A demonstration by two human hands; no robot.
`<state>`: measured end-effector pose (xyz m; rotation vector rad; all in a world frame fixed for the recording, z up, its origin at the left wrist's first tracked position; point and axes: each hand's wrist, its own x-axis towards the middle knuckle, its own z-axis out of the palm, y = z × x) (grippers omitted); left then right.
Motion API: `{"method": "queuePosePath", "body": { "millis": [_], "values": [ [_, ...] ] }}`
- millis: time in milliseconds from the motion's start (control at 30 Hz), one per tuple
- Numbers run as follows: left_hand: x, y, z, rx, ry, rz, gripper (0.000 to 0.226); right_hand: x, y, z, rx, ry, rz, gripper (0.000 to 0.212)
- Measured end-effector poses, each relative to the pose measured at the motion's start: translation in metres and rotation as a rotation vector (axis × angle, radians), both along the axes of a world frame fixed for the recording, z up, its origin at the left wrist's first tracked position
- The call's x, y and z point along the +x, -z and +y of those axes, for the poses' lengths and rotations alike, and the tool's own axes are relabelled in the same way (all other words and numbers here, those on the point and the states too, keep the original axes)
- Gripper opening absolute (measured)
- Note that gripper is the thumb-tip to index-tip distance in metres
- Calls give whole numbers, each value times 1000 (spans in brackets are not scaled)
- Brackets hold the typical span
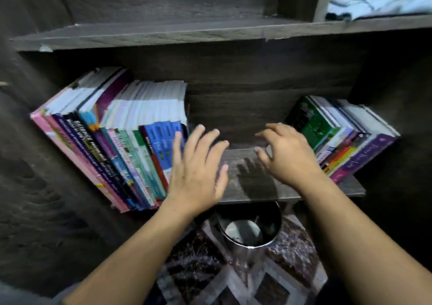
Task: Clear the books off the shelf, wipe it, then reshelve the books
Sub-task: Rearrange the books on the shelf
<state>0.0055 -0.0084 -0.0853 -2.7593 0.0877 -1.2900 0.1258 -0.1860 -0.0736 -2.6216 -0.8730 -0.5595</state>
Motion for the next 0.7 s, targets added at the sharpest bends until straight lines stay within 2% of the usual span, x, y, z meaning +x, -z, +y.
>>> {"method": "queuePosePath", "body": {
  "millis": [100,167,333,433,600,700],
  "values": [
    [24,28,-24,20,73,262,50,18,5,-46,18,133,-12,34],
    [42,49,-35,-43,77,439,51,26,5,-65,64,222,-49,36],
    [81,105,-41,-229,-20,839,57,42,4,-80,167,450,-57,60],
    [85,132,-30,-288,-43,910,63,45,9,-70,118,512,-5,69],
    [85,149,-25,-253,-64,857,76,46,15,-52,61,633,28,83],
    [86,152,-26,-246,-74,834,75,51,14,-51,3,674,19,80]
  ]
}}
